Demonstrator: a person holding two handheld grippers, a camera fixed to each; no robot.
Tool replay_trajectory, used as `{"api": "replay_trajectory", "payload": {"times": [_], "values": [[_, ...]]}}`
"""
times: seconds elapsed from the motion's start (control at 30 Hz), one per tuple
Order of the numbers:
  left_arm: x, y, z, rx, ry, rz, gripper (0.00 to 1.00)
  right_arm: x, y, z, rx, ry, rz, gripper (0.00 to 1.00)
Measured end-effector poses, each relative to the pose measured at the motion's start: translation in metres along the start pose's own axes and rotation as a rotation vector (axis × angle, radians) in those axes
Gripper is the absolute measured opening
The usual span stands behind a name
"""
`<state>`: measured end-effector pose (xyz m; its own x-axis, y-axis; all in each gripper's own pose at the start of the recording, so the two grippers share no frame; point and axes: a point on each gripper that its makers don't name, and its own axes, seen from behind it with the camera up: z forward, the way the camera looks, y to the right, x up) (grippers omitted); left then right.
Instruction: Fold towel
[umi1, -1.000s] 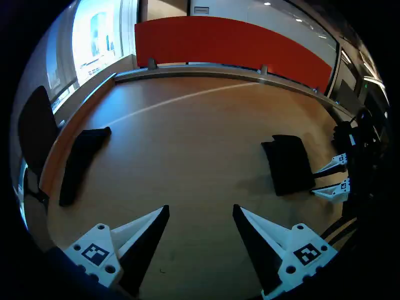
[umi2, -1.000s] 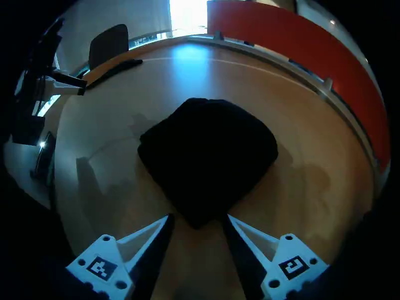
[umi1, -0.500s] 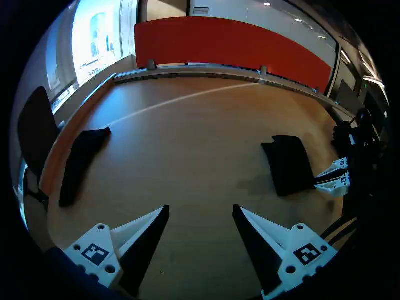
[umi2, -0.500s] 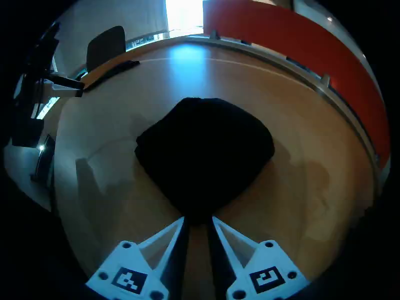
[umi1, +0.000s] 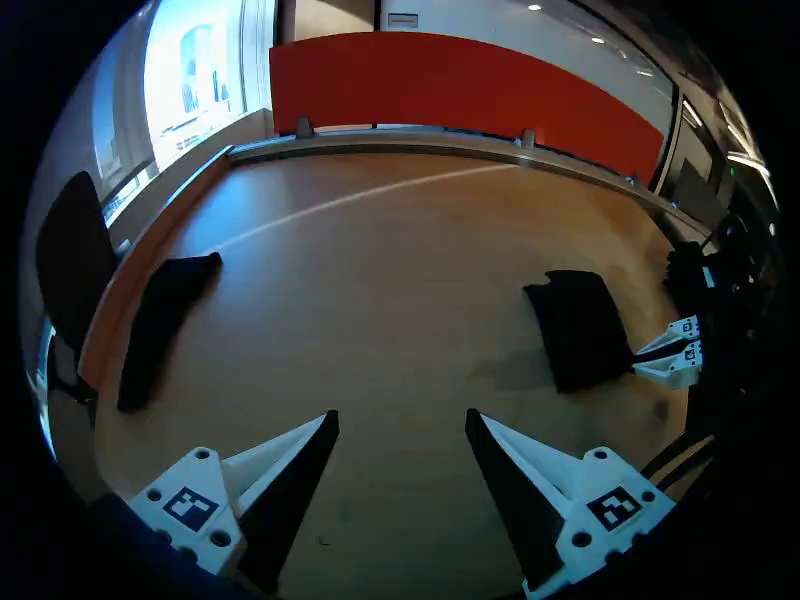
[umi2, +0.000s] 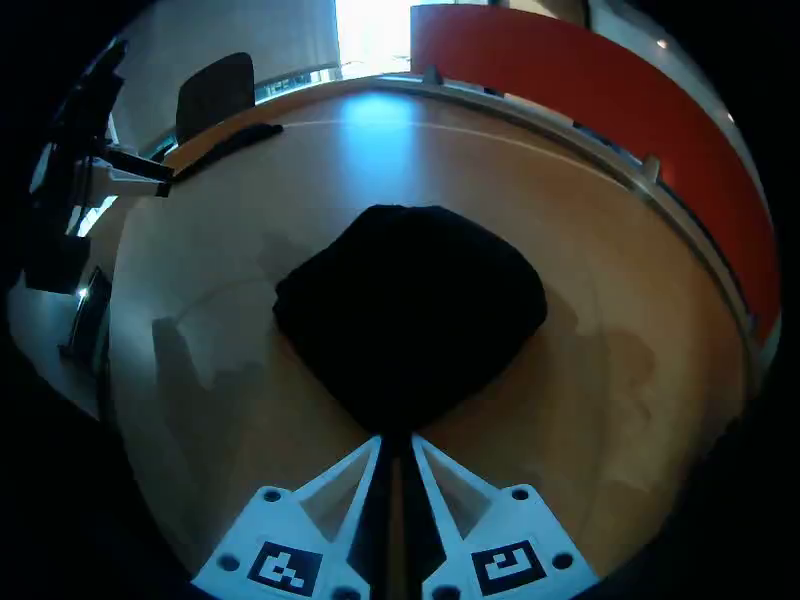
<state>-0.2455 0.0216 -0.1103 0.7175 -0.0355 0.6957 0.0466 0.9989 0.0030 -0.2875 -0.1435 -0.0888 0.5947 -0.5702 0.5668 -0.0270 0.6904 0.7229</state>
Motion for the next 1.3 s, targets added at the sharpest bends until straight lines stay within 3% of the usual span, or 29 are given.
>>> {"api": "replay_trajectory", "payload": {"times": [0.2, 0.4, 0.9, 1.07, 1.3], "values": [[0.001, 0.001, 0.0, -0.002, 0.003, 0.002, 0.94, 0.02, 0.005, -0.009, -0.016, 0.042, -0.014, 0.05], [0.006, 0.003, 0.001, -0.007, 0.014, -0.002, 0.94, 0.065, 0.015, -0.031, -0.046, 0.12, -0.048, 0.05], [0.025, 0.016, -0.003, -0.024, 0.054, 0.005, 0.94, 0.19, 0.041, -0.108, -0.112, 0.328, -0.127, 0.05], [0.031, 0.02, -0.002, -0.03, 0.065, 0.011, 0.94, 0.203, 0.052, -0.128, -0.141, 0.357, -0.131, 0.05], [0.037, 0.028, -0.001, -0.041, 0.074, 0.019, 0.94, 0.2, 0.071, -0.143, -0.175, 0.363, -0.108, 0.05]]}}
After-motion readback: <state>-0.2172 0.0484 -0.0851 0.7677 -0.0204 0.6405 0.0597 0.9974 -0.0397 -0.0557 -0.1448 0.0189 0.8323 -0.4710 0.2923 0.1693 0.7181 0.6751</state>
